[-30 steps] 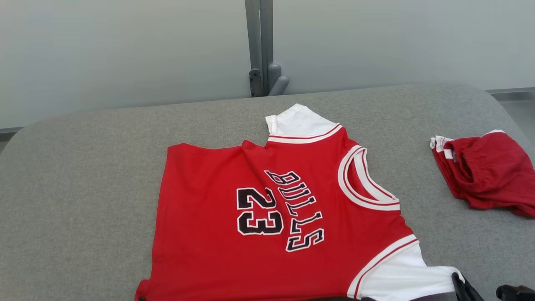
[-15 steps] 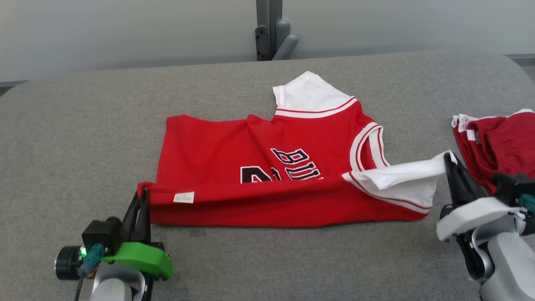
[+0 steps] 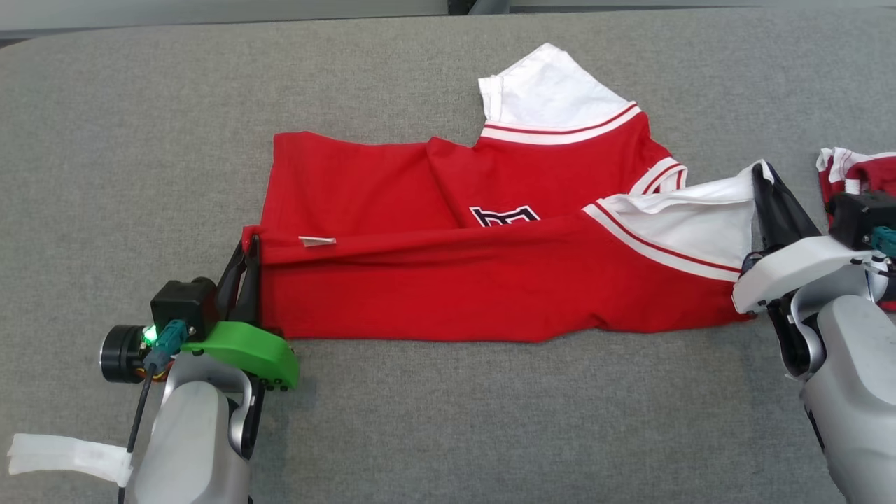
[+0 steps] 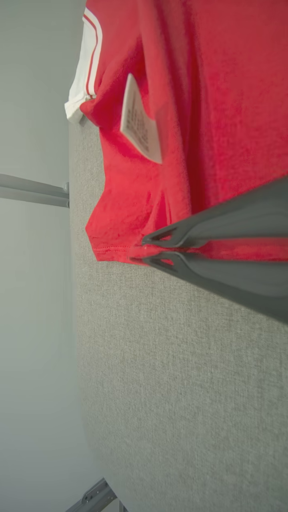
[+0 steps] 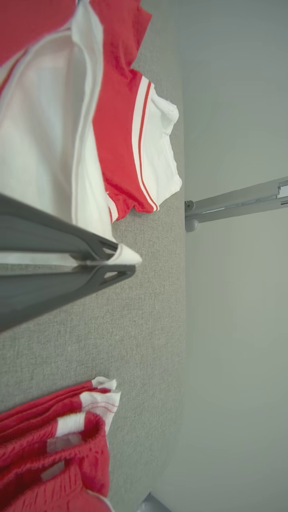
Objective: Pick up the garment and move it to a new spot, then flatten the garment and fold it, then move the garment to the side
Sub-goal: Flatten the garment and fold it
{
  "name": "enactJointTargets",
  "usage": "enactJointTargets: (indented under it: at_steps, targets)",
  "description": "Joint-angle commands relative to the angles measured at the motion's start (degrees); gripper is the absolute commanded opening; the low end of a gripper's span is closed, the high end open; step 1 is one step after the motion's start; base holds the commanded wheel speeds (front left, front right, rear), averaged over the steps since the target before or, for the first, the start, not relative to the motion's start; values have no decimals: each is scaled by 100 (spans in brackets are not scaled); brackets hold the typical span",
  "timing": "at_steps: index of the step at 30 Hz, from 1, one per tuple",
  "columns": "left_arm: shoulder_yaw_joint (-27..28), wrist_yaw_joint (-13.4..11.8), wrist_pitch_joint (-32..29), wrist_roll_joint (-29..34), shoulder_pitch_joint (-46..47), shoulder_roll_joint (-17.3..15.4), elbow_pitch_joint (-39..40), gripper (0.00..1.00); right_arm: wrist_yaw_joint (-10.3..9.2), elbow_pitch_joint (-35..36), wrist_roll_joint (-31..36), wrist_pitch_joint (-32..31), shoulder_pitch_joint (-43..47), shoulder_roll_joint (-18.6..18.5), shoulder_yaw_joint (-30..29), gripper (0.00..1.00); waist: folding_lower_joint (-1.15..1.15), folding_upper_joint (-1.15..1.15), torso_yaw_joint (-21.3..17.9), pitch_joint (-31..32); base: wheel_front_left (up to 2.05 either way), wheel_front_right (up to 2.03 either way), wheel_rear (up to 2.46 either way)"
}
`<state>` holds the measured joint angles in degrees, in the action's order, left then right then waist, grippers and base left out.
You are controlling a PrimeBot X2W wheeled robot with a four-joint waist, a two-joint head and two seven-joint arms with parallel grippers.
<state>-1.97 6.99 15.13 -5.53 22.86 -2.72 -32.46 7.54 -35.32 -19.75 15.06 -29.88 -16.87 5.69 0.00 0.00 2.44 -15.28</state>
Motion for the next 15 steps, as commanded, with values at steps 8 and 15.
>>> enactJointTargets:
  at_steps: [8, 15]
  targets:
    - [-48, -186, -1, -122, 61, -33, 100, 100, -11, -127, 290, 15, -279, 260, -328, 100, 0, 0, -2, -215, 0, 0, 0]
    - [-106, -373, -1, -473, -713, -30, 606, 100, -11, 493, 257, 15, 851, 406, -527, 100, 0, 0, -17, 45, 0, 0, 0]
